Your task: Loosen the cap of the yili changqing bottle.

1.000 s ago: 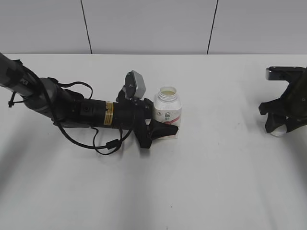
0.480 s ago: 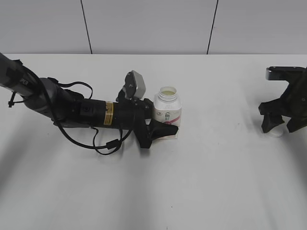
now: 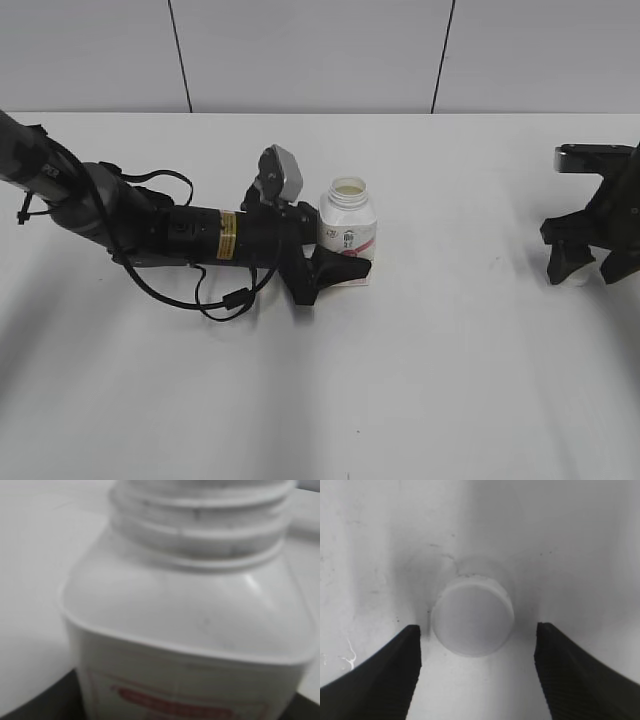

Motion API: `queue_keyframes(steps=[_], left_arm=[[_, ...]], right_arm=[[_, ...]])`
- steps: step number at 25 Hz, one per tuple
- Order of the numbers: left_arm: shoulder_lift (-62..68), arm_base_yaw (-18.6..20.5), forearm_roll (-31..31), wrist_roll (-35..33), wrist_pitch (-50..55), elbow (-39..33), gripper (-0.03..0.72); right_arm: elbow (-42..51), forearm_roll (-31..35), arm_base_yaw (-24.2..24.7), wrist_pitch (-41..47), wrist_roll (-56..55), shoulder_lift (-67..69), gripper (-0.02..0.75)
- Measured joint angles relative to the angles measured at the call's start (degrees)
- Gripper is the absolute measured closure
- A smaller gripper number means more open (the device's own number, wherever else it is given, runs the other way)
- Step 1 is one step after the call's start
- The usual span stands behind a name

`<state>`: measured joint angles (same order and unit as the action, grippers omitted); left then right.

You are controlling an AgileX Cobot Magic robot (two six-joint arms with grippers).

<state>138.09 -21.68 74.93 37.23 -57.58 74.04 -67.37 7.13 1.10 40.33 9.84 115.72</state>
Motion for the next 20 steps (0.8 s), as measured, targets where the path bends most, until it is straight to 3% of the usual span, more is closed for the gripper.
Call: queue_keyframes(steps=[7,20], left_arm=[[0.0,0.0,-2.6,0.0,-0.5,0.0,0.148],[-3.0,0.0,-1.3,0.0,-2.9,0.0,0.129]], right_arm=[[0.0,0.4,0.0,0.1,0.0,0.0,0.181],[-2.4,0.4,0.0,4.1,-0.1,0.0,0.181]])
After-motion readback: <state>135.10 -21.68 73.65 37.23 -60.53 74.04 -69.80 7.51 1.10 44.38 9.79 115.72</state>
